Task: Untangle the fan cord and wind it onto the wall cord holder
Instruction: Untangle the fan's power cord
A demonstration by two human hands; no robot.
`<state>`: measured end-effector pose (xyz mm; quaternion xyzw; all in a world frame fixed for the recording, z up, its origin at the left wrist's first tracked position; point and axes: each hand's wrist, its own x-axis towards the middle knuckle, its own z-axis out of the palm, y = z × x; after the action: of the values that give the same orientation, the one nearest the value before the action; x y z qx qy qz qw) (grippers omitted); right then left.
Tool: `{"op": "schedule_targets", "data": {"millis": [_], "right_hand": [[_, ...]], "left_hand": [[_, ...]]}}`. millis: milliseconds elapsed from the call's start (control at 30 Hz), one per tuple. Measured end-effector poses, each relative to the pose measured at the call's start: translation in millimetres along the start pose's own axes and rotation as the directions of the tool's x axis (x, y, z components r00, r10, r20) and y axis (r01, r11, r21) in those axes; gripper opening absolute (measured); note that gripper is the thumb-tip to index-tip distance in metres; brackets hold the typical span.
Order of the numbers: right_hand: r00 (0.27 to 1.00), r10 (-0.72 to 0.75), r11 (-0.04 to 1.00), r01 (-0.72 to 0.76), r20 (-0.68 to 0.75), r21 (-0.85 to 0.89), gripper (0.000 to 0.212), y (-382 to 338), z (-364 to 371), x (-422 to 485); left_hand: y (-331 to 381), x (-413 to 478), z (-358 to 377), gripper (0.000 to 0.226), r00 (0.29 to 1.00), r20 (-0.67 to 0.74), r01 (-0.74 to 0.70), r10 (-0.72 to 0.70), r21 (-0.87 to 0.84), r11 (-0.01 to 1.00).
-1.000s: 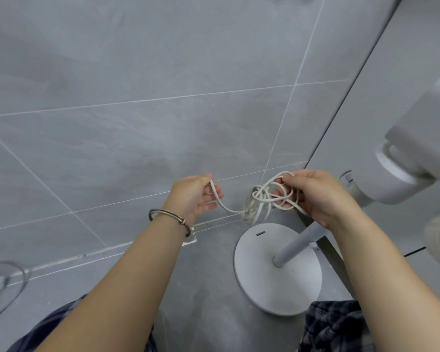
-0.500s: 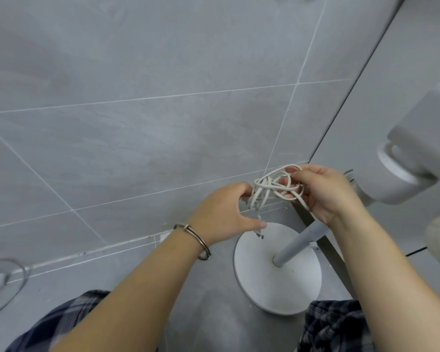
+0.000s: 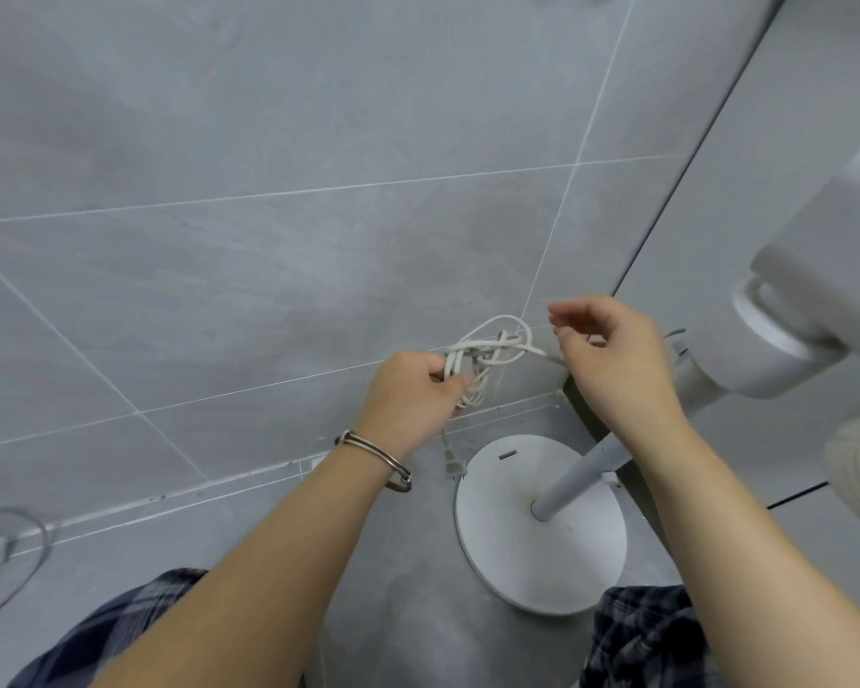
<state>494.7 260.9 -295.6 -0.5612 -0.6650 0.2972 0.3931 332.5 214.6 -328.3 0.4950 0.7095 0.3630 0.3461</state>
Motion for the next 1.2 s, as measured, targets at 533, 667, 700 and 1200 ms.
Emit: {"op": "schedule_targets", "data": {"millis": [533, 667, 700, 1200], "right_hand": [[0.704, -0.643, 0.505, 0.685, 0.301, -0.525, 0.016, 10, 23, -12], [0.725, -0.648, 0.535, 0.651, 0.232, -0.538, 0.014, 11, 24, -14], [0.742, -0.637, 0.565, 0.634, 0.209, -0.528, 0.012, 10, 24, -16], [0.983, 0.157, 0.901, -0.100, -0.101, 0.422, 0.028, -4, 16, -7]], "left_hand": [[14, -6, -14, 0.016, 0.948, 0.303, 0.211, -0.100, -0.361, 0.908], [17, -7, -14, 0.015, 0.970, 0.217, 0.184, -0.110, -0.358, 0.915], [16, -6, -13, 0.014, 0.980, 0.169, 0.156, -0.104, -0.329, 0.932], [4, 3, -10, 0.032, 0.990, 0.106, 0.119, -0.092, -0.296, 0.948]]}}
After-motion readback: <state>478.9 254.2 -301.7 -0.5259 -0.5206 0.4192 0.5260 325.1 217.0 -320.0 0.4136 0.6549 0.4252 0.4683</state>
